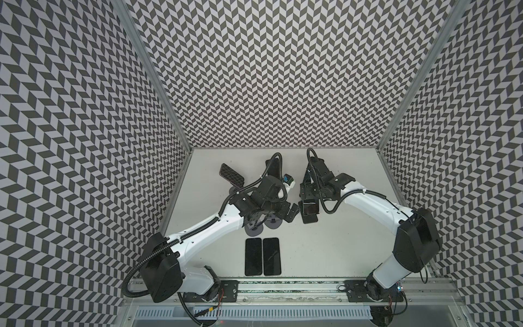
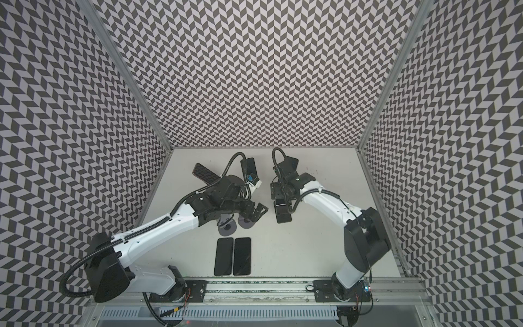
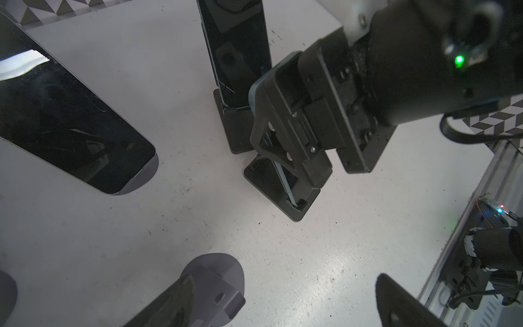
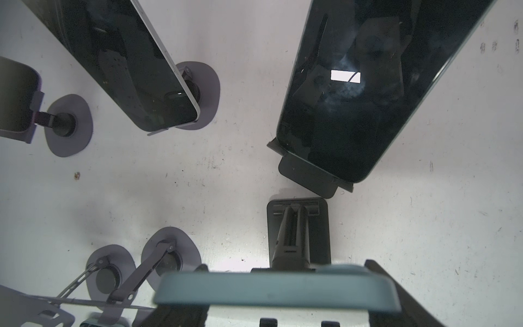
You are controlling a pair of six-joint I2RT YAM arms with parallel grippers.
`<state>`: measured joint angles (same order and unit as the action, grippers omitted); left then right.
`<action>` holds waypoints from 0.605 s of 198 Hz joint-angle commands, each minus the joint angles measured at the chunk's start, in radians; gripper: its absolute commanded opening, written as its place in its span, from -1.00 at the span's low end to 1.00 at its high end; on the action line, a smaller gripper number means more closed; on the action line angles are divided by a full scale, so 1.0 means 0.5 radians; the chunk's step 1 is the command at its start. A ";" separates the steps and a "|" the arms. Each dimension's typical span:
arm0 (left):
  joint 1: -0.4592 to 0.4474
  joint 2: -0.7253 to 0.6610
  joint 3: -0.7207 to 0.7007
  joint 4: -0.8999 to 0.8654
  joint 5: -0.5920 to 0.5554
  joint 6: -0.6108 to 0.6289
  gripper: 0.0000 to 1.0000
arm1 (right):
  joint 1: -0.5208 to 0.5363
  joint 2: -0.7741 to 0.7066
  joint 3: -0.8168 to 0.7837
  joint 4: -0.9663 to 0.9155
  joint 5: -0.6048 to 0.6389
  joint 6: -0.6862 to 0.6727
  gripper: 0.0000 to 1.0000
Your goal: Remove the phone from the phone stand
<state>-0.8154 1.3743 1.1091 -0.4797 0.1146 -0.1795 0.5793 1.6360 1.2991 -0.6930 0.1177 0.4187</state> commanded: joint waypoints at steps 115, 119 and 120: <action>0.011 -0.058 -0.031 0.033 -0.007 0.013 1.00 | 0.001 -0.027 0.024 0.045 0.042 -0.030 0.37; 0.010 -0.061 -0.031 0.033 -0.008 0.015 1.00 | 0.003 -0.027 0.024 0.043 0.044 -0.036 0.35; 0.009 -0.061 -0.031 0.033 -0.008 0.015 1.00 | 0.002 -0.026 0.026 0.043 0.044 -0.035 0.35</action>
<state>-0.8154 1.3739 1.1072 -0.4797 0.1143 -0.1799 0.5793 1.6356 1.2991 -0.6945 0.1261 0.4072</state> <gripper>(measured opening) 0.997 0.736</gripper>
